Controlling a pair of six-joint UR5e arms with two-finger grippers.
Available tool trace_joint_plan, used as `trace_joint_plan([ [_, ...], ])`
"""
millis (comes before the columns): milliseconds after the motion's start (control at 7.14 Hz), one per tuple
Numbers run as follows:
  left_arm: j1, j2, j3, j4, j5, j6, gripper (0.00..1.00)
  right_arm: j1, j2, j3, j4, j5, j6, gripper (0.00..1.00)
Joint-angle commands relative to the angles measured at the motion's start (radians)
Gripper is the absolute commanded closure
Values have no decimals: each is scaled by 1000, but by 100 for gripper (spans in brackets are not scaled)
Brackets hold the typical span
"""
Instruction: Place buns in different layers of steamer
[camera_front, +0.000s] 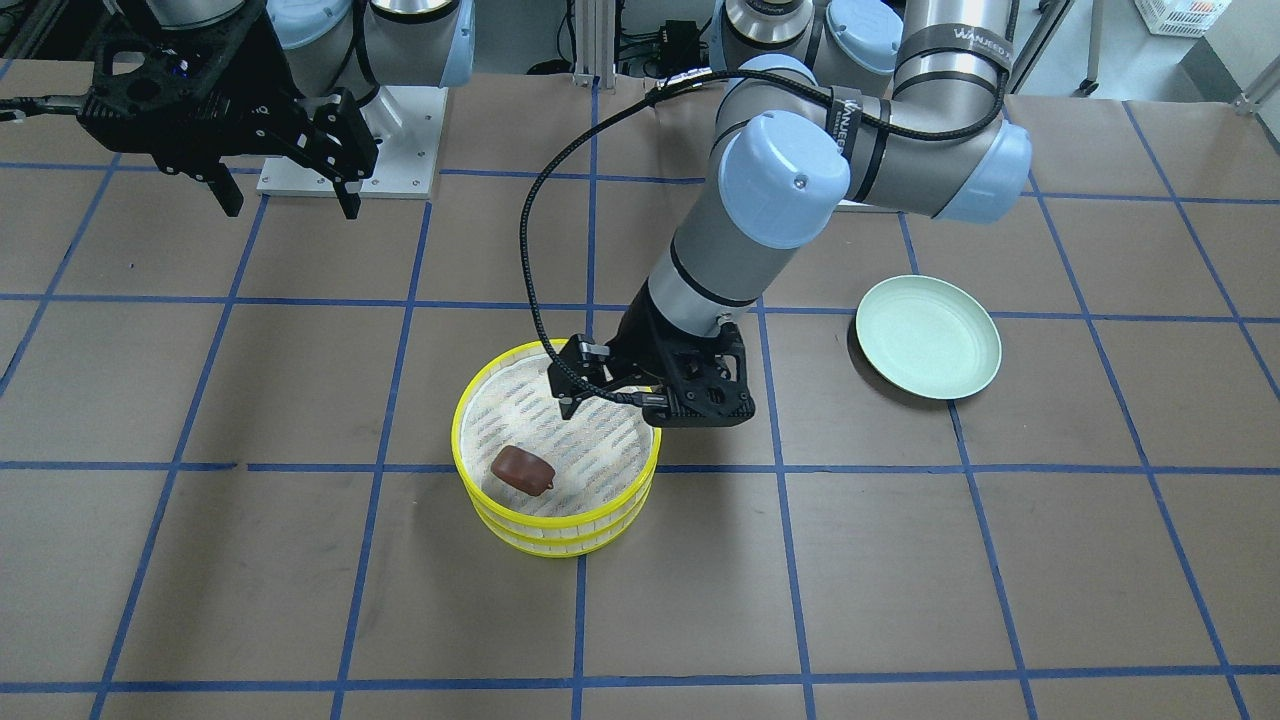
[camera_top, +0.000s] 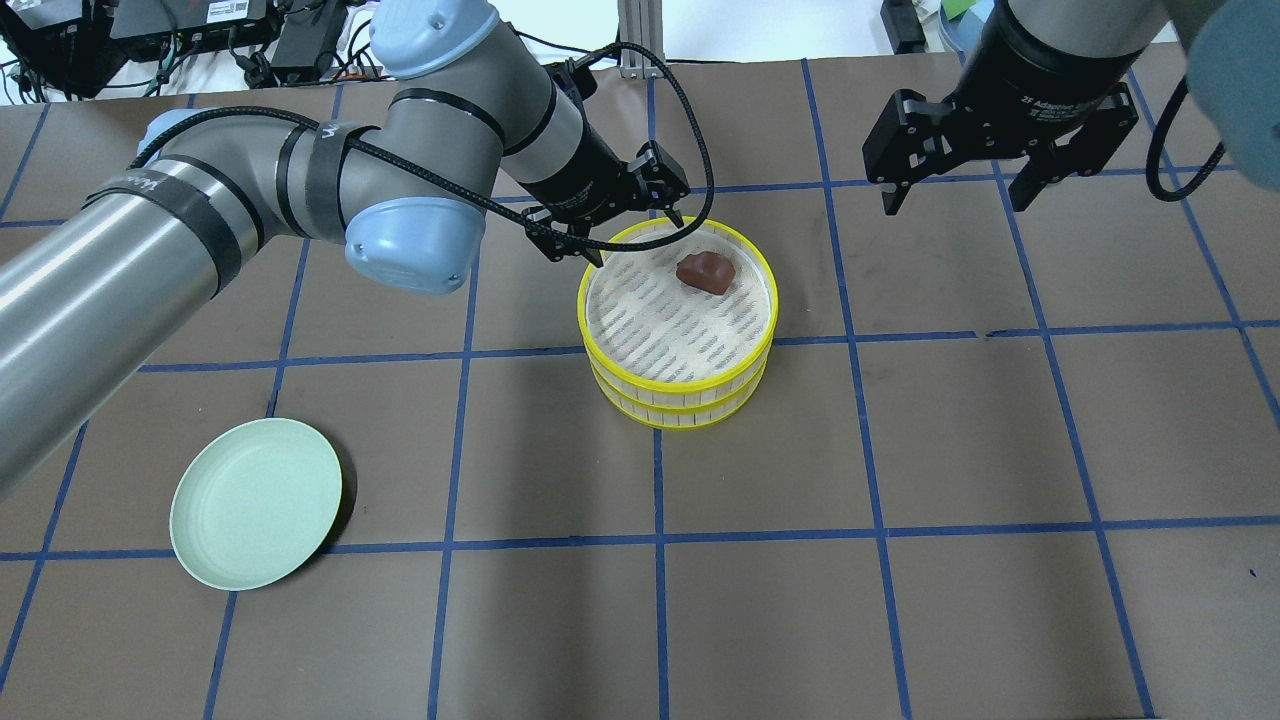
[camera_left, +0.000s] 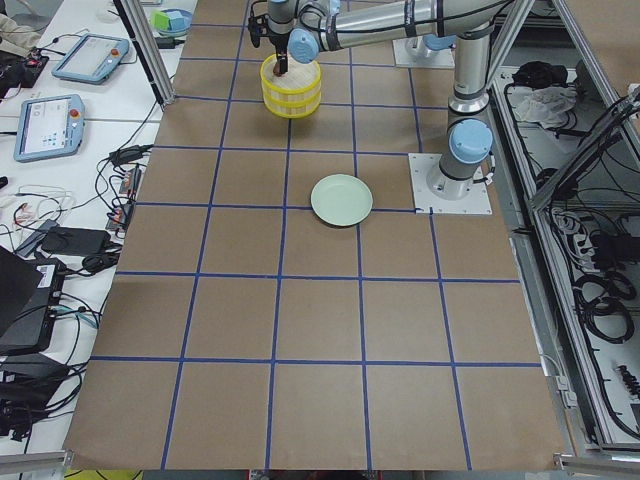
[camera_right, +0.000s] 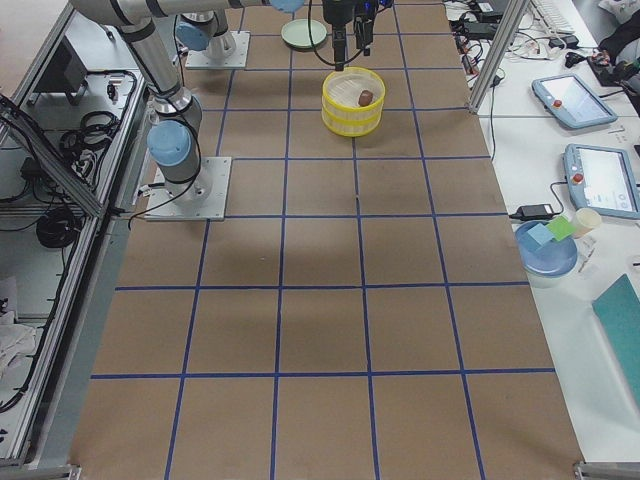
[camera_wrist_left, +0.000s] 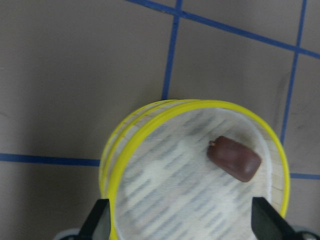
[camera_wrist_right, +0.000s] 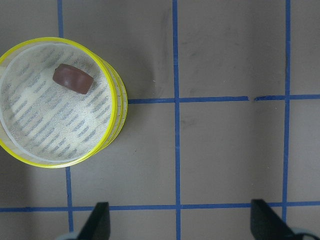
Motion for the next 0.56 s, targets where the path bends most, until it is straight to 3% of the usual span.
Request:
trace_joint_plan([
  [0, 72, 80, 66, -227, 142, 175, 0, 0, 0, 0, 0, 0, 0, 0],
  [280, 118, 155, 80, -357, 243, 266, 0, -1, 0, 0, 0, -1, 0, 0],
  [420, 141, 185, 80, -402, 248, 279, 0, 0, 0, 0, 0, -1, 0, 0],
])
